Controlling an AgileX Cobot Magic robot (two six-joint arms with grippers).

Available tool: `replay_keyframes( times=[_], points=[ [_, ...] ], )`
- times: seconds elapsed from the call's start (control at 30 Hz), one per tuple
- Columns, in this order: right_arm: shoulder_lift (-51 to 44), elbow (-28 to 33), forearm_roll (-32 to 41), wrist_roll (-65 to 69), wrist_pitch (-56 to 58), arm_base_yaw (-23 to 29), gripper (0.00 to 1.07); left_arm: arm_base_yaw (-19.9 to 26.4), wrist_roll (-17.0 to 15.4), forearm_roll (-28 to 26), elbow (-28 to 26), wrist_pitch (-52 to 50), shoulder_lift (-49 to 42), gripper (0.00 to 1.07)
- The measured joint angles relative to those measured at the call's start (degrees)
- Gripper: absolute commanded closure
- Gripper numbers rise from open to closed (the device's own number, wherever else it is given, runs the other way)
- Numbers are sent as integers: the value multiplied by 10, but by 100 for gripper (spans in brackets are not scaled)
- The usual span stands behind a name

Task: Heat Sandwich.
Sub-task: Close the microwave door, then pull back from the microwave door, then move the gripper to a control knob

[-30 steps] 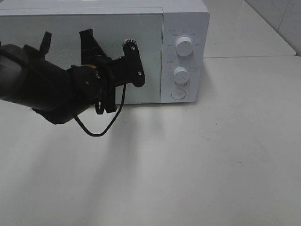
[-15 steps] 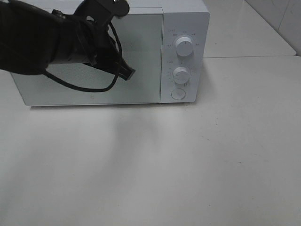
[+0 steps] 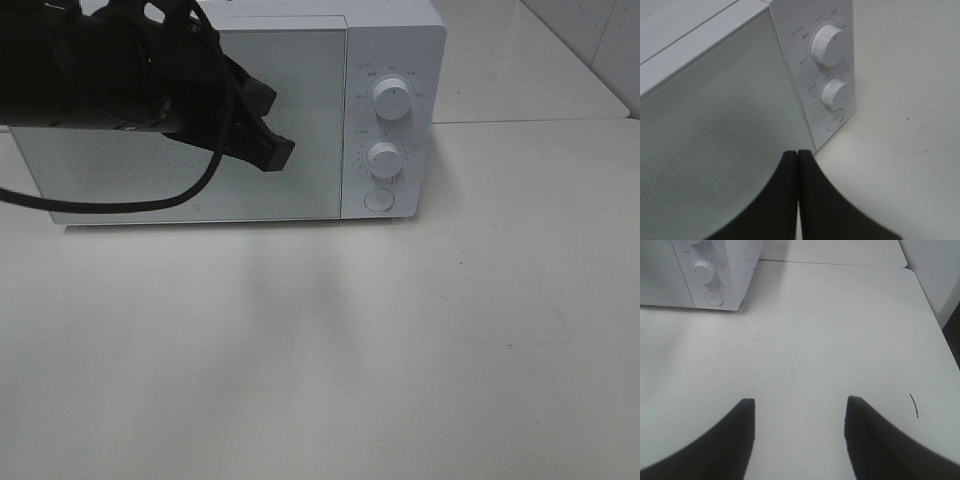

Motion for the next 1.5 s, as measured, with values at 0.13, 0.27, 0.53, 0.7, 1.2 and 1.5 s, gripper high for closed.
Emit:
replay_keyframes(
  times=[0.13, 0.27, 0.53, 0.7, 1.2, 1.5],
  points=[
    [0, 0, 0, 0, 0, 0, 53, 6, -6, 0, 8, 22, -14, 107],
    [0, 0, 0, 0, 0, 0, 53, 28, -46, 0, 8, 32, -14, 107],
    [0, 0, 0, 0, 0, 0, 53, 105, -242, -1, 9, 134, -14, 107],
    [0, 0, 0, 0, 0, 0, 53, 158, -399, 162, 3, 336, -14, 107],
    [0, 0, 0, 0, 0, 0, 53, 180, -919, 811, -61, 642, -23, 33],
    [0, 0, 0, 0, 0, 0, 53, 201, -1024, 961, -61, 712, -86, 26]
  ],
)
